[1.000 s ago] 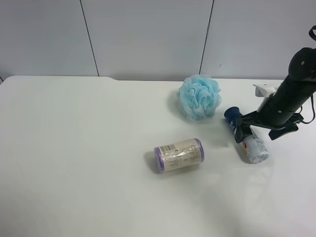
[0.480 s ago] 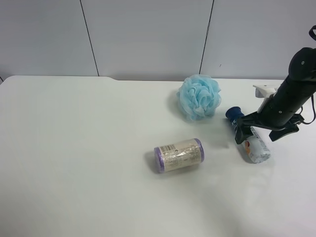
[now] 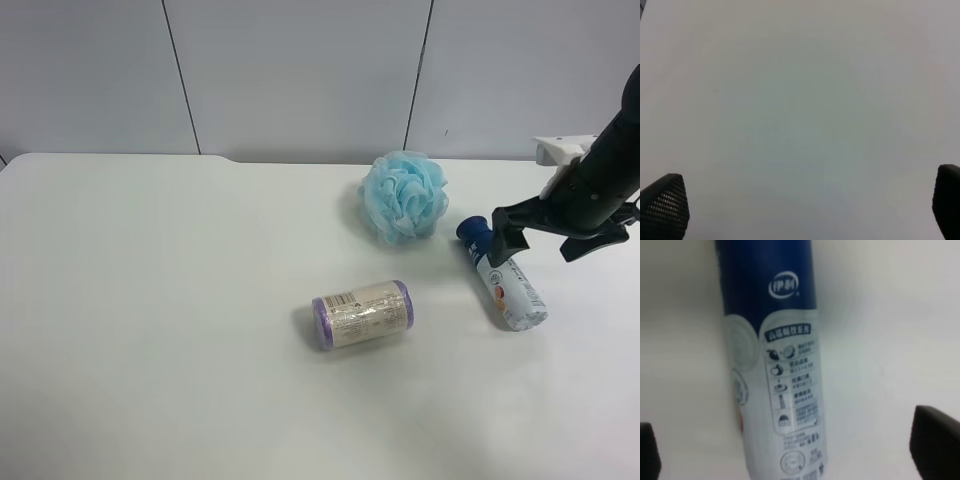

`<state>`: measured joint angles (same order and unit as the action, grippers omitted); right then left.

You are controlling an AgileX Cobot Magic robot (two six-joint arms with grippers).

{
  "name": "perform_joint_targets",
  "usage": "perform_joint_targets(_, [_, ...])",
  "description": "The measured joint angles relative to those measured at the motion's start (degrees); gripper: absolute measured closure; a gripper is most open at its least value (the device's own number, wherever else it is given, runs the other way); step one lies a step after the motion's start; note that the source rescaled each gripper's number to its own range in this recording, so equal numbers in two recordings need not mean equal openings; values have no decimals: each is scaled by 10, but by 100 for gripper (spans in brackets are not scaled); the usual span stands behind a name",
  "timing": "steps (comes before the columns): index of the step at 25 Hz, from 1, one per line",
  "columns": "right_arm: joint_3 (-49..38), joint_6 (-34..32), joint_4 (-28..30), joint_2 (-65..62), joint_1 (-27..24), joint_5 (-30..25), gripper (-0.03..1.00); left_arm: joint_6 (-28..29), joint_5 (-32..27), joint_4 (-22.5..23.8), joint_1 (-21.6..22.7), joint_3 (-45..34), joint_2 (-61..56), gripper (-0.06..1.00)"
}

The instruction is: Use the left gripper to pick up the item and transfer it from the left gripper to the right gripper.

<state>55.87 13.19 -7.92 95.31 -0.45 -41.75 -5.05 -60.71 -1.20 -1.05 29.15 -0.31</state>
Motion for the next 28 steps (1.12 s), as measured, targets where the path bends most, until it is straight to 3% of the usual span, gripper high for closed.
perform_joint_targets(14, [0,0,0,-263,1,-97,-3,0,0,0,0,0,0,-5])
perform_joint_targets(28, [-3,-8,0,-472,48,-197,-3,0,0,0,0,0,0,-5])
